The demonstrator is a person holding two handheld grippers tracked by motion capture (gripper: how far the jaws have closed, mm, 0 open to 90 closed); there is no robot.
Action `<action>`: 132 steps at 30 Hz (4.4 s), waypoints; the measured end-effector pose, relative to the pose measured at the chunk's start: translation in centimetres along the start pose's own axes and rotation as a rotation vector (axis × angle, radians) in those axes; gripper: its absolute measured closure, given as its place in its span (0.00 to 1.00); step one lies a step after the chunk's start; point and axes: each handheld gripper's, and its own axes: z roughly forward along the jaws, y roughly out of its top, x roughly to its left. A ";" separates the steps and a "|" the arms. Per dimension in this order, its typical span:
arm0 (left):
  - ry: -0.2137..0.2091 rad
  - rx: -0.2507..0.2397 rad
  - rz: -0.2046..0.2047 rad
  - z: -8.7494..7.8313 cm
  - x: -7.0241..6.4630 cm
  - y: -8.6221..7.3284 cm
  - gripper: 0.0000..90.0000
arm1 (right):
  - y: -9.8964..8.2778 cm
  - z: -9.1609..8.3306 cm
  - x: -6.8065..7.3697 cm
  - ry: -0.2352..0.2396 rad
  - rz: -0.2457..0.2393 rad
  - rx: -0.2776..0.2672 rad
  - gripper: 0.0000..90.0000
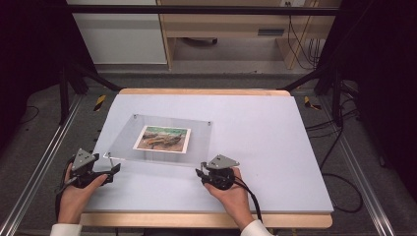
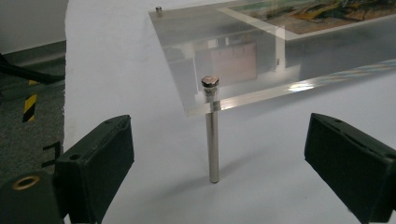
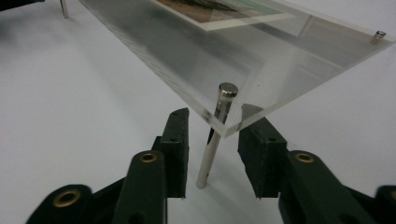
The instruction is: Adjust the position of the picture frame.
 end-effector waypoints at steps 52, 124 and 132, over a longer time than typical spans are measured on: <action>-0.076 -0.132 -0.169 1.3 0.5 1.3 0.87 | 1.6 0.4 -1.4 0.041 0.200 -0.116 0.94; -0.162 -0.266 -0.155 -1.5 -9.9 7.4 0.92 | 2.6 -10.2 -6.8 -0.123 0.206 -0.187 0.91; -0.165 -0.269 -0.153 -1.5 -10.3 7.5 0.92 | 2.5 -10.5 -7.1 -0.130 0.213 -0.186 0.91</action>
